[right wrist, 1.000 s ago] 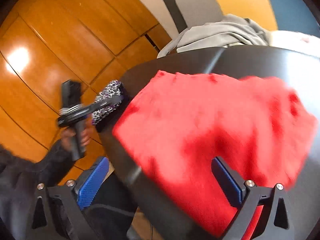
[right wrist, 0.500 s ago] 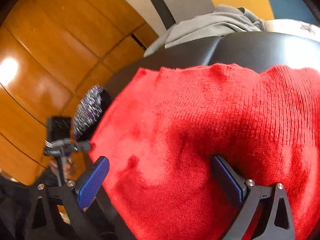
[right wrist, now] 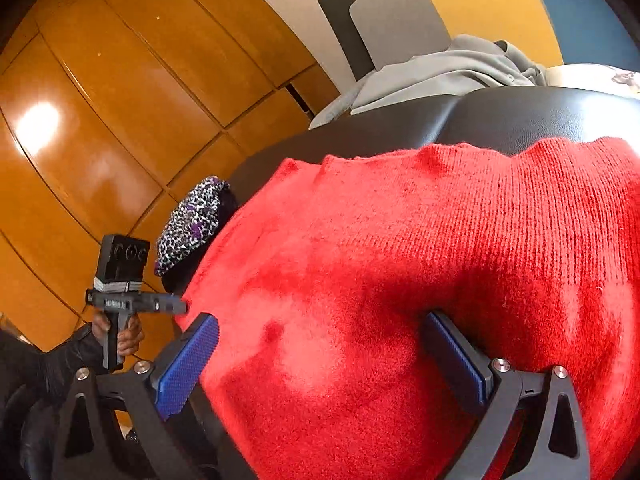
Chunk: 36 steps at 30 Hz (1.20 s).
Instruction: Fold clothes
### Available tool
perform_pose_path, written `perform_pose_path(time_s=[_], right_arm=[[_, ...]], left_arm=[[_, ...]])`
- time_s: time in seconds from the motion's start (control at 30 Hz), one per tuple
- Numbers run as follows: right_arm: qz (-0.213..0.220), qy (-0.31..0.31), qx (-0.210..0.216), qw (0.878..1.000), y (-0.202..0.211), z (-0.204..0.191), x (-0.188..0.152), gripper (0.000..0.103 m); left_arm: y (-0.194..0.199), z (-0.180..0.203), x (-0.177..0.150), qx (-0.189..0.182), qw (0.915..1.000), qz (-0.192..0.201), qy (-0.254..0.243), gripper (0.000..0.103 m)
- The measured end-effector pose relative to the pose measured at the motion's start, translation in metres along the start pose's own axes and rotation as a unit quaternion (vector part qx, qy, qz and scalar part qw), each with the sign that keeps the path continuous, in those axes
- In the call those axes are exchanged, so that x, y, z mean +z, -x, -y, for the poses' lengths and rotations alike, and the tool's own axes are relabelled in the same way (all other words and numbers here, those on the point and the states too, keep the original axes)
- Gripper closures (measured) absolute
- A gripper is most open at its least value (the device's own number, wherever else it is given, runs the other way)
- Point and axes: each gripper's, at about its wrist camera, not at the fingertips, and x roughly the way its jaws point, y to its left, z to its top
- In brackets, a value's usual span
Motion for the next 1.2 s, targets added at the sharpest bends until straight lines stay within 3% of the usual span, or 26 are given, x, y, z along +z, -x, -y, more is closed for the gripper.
perform_pose_path(time_s=[0.2, 0.37, 0.5, 0.6, 0.63, 0.7, 0.73, 0.87, 1.03, 1.2], right_arm=[[0.008, 0.002, 0.000, 1.000, 0.003, -0.001, -0.003, 0.000], [0.003, -0.010, -0.017, 1.000, 0.009, -0.003, -0.001, 0.000], [0.011, 0.003, -0.058, 0.998, 0.017, -0.013, 0.021, 0.000], [0.021, 0.015, -0.090, 0.996, 0.024, -0.020, 0.038, 0.000], [0.014, 0.016, -0.120, 0.993, 0.022, -0.017, 0.042, 0.000], [-0.014, 0.012, -0.210, 0.978, 0.011, -0.002, 0.046, 0.000], [-0.017, 0.011, -0.232, 0.972, 0.009, 0.003, 0.045, 0.000], [0.008, 0.017, -0.249, 0.968, 0.008, 0.016, 0.031, 0.000], [0.015, 0.029, -0.265, 0.964, 0.006, 0.018, 0.024, 0.000], [0.022, 0.025, -0.257, 0.966, 0.009, 0.018, 0.021, 0.000]], left_arm=[[-0.022, 0.049, 0.041, 0.011, 0.9967, 0.053, -0.061, 0.070], [-0.060, 0.076, 0.062, 0.047, 0.9930, 0.040, -0.101, 0.069], [-0.079, 0.071, 0.077, 0.071, 0.9925, 0.033, -0.094, 0.069], [-0.090, 0.054, 0.078, 0.145, 0.9850, 0.031, -0.088, 0.071], [-0.091, 0.046, 0.077, 0.168, 0.9817, 0.034, -0.082, 0.080], [-0.088, 0.032, 0.072, 0.159, 0.9847, 0.048, -0.054, 0.082], [-0.085, 0.027, 0.069, 0.149, 0.9866, 0.052, -0.041, 0.083], [-0.078, 0.030, 0.065, 0.134, 0.9886, 0.054, -0.041, 0.081], [-0.044, 0.027, 0.064, 0.112, 0.9914, 0.064, -0.021, 0.058], [-0.032, 0.011, 0.065, 0.126, 0.9914, 0.030, -0.019, 0.058]])
